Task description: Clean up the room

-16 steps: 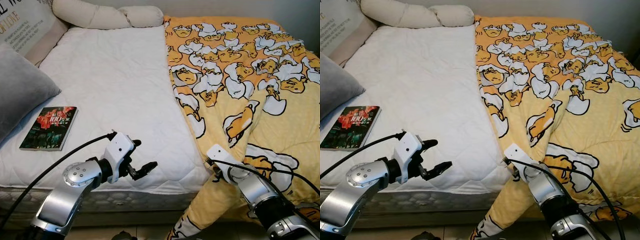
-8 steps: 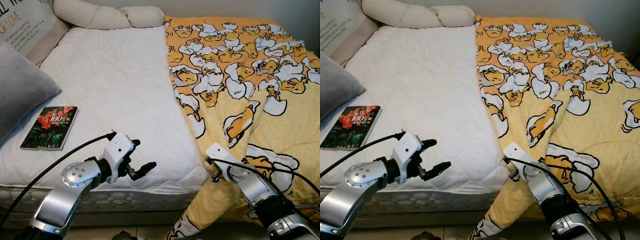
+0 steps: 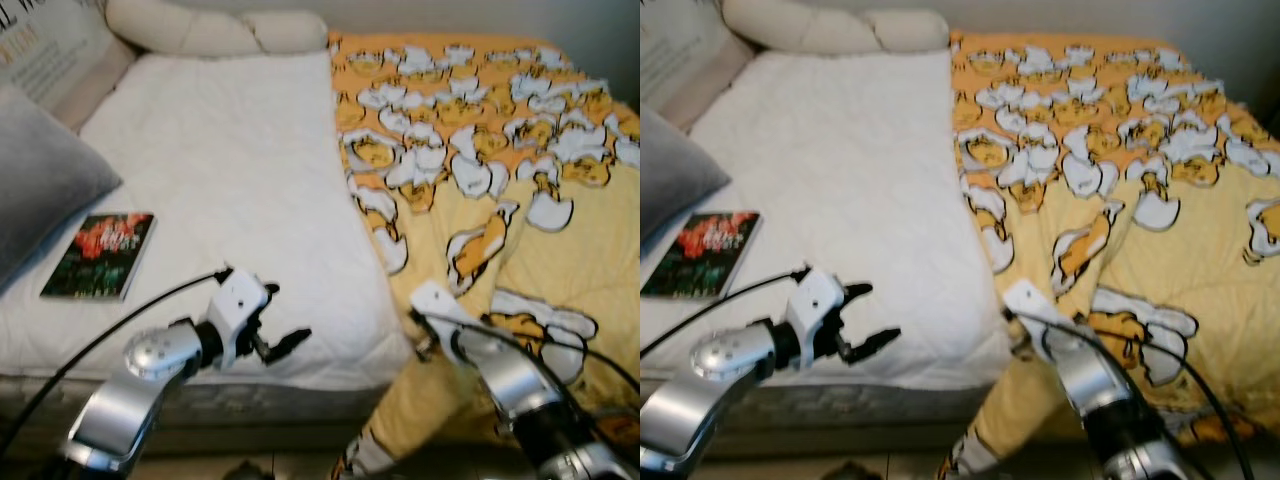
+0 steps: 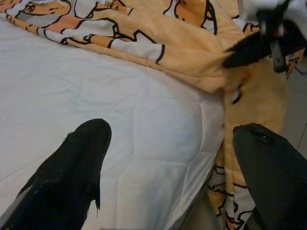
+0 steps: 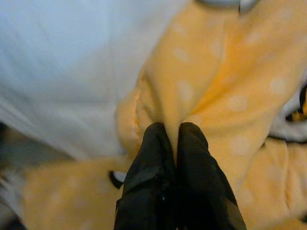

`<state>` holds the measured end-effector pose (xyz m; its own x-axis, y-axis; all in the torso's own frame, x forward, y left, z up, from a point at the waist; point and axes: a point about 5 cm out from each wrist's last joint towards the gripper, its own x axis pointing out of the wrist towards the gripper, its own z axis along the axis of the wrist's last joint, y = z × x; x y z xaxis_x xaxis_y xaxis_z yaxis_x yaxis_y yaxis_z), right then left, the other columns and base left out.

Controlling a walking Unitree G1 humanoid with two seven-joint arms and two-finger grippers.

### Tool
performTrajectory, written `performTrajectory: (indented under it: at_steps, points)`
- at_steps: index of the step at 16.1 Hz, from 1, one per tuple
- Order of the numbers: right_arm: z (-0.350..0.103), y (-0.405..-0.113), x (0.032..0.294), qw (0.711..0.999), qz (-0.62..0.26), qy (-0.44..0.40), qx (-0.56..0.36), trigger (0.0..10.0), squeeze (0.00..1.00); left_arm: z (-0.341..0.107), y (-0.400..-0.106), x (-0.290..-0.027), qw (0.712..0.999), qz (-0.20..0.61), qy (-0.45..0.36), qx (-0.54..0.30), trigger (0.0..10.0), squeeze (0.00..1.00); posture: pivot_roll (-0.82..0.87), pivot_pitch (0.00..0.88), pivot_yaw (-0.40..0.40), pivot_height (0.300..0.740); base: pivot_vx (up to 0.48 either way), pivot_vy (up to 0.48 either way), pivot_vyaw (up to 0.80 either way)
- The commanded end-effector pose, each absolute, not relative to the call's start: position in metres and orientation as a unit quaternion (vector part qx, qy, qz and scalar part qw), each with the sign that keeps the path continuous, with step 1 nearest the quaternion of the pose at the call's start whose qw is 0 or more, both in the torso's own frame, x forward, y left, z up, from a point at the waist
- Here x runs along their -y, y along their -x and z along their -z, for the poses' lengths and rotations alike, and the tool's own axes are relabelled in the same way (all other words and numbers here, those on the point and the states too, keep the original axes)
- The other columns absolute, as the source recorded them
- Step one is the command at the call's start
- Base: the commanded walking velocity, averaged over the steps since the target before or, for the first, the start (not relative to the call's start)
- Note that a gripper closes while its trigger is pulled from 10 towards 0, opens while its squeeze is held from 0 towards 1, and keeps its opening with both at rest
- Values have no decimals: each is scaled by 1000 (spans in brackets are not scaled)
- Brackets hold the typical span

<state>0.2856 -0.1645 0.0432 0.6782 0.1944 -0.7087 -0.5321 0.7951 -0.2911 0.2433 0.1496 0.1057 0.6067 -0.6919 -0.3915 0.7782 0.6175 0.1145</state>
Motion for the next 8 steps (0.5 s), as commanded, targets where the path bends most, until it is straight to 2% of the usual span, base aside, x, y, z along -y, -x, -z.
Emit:
performTrajectory:
  at_steps: [1,2,4,5,6,8]
  points:
    - [-59,-289,155,900,-224,200,-316,0,0,-110,-244,-151,887,412,-146,-150,10000,710,49,0,10,740,0,0,0]
    - [-69,-291,146,911,-237,164,-296,0,0,-110,-244,-151,887,412,-147,-150,10000,580,49,0,10,740,0,0,0]
    - [-103,-298,121,933,-272,65,-226,0,0,-110,-245,-151,887,411,-149,-147,10000,533,45,0,12,740,0,0,0]
    - [-111,-297,112,935,-284,29,-212,0,0,-111,-246,-151,887,411,-149,-147,10000,525,42,0,13,740,0,0,0]
    - [-108,-294,109,930,-291,23,-222,0,0,-110,-246,-150,887,411,-149,-147,10000,522,43,0,13,740,0,0,0]
    - [-75,-275,105,900,-312,75,-296,0,0,-109,-245,-148,887,411,-148,-147,10000,490,48,0,9,740,0,0,0]
